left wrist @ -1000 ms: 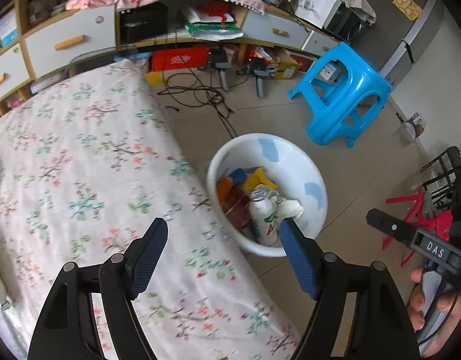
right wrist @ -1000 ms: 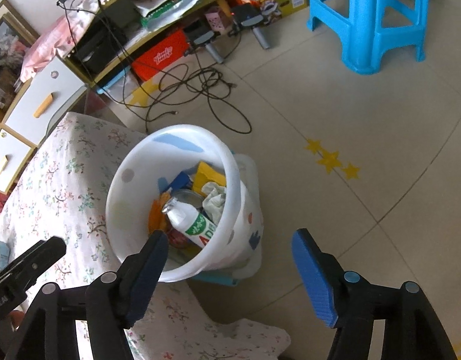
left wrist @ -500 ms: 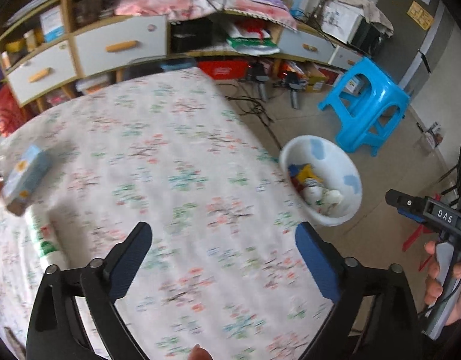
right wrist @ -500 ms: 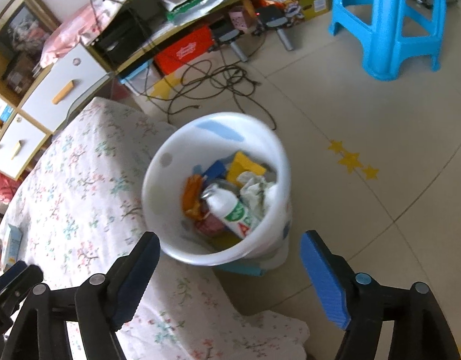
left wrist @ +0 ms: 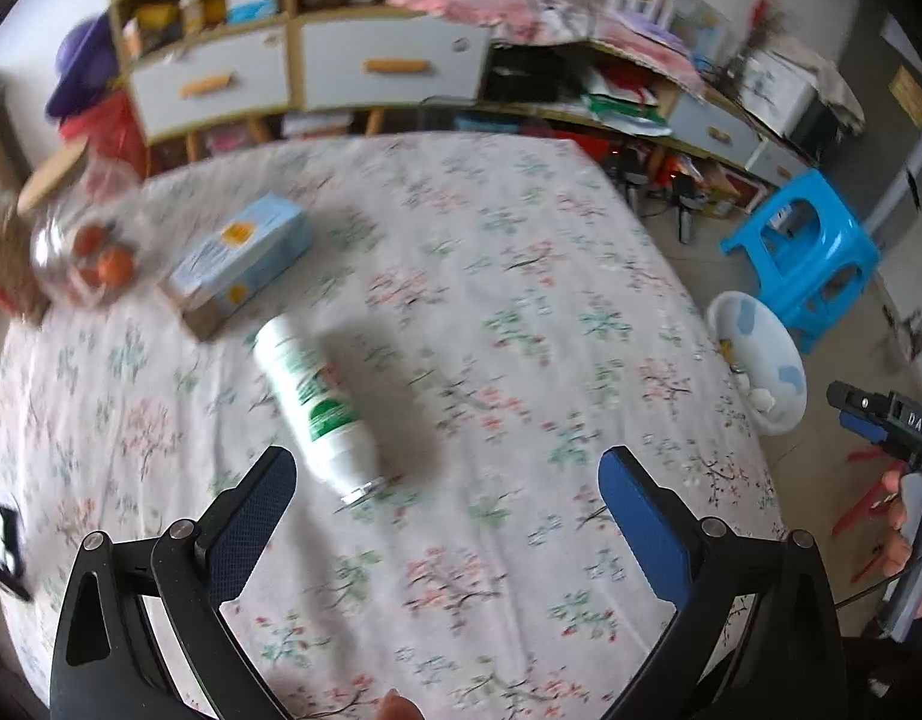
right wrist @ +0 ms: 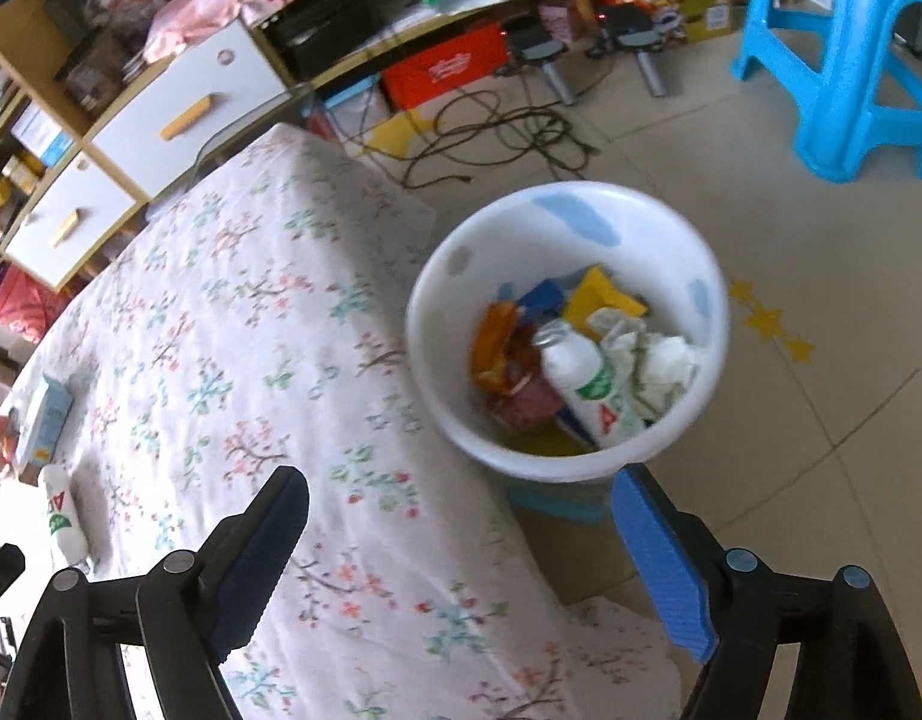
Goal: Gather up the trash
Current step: 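Reach the left tool to the second white AD bottle and grasp it, then grasp the blue-and-white milk carton with the right tool while the left tool holds the bottle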
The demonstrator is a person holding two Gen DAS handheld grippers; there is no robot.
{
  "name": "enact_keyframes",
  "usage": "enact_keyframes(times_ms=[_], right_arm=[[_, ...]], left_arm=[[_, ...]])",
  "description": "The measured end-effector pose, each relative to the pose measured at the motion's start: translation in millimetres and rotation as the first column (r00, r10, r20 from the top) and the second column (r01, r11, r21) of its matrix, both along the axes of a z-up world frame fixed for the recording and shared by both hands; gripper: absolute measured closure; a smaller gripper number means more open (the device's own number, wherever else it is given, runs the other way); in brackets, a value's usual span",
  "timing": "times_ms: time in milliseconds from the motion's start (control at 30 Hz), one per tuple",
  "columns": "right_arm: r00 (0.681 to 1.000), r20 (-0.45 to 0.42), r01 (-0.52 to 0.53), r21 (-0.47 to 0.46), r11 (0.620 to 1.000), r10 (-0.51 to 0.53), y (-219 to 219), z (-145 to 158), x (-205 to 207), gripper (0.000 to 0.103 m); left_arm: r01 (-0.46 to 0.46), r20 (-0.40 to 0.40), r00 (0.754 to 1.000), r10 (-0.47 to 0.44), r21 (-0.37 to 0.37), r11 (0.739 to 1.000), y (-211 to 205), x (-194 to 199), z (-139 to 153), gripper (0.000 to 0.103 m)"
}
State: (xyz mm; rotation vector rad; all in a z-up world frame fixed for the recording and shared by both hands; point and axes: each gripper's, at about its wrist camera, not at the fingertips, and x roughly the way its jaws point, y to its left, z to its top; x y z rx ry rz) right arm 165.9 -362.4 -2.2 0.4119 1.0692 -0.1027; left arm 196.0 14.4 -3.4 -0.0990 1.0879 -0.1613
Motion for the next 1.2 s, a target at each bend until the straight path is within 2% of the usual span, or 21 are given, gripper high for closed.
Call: enact_keyframes(times_ms=[267, 433, 600, 667, 733, 767, 900, 1000, 1100, 1200], right_arm=[[0.998, -0.008, -0.058, -0.009, 0.998, 0.058, 42, -2, 18, 0.016], [0.996, -0.029, -0.086, -0.019, 0.996, 0.085, 64, -9, 30, 0.016], [0.993, -0.042, -0.112, -0.023, 0.993, 0.111, 89, -14, 44, 0.016], [0.991, -0.046, -0.126, -0.027, 0.992, 0.124, 100, -15, 49, 0.016], [0.989, -0.053, -0.141, -0.037, 0.989, 0.139, 112, -18, 54, 0.016], [0.988, -0.056, -0.146, -0.041, 0.988, 0.143, 116, -19, 56, 0.016], [0.985, -0.071, -0.159, -0.041, 0.986, 0.156, 135, -24, 65, 0.016], [0.985, -0.070, -0.162, -0.028, 0.986, 0.160, 149, -26, 70, 0.016], [0.983, -0.066, -0.175, -0.016, 0.984, 0.174, 167, -26, 76, 0.016], [0.979, -0.062, -0.194, -0.010, 0.981, 0.193, 190, -28, 84, 0.016]], left_arm=[[-0.125, -0.075, 0.990, 0.123, -0.017, 0.992, 44, 14, -34, 0.003], [-0.185, -0.140, 0.975, 0.169, -0.107, 0.977, 60, 30, -57, 0.025], [-0.208, -0.154, 0.970, 0.190, -0.109, 0.972, 55, 43, -71, 0.027], [-0.214, -0.165, 0.967, 0.196, -0.102, 0.971, 52, 48, -78, 0.034], [-0.211, -0.171, 0.966, 0.194, -0.084, 0.974, 51, 51, -82, 0.059], [-0.210, -0.174, 0.965, 0.195, -0.077, 0.975, 51, 51, -83, 0.060], [-0.205, -0.155, 0.970, 0.190, -0.094, 0.974, 57, 45, -70, 0.062], [-0.185, -0.100, 0.980, 0.175, -0.107, 0.977, 68, 36, -49, 0.063], [-0.184, -0.034, 0.983, 0.181, -0.096, 0.978, 86, 23, -28, 0.063], [-0.208, -0.011, 0.978, 0.208, -0.121, 0.971, 113, 10, -15, 0.063]])
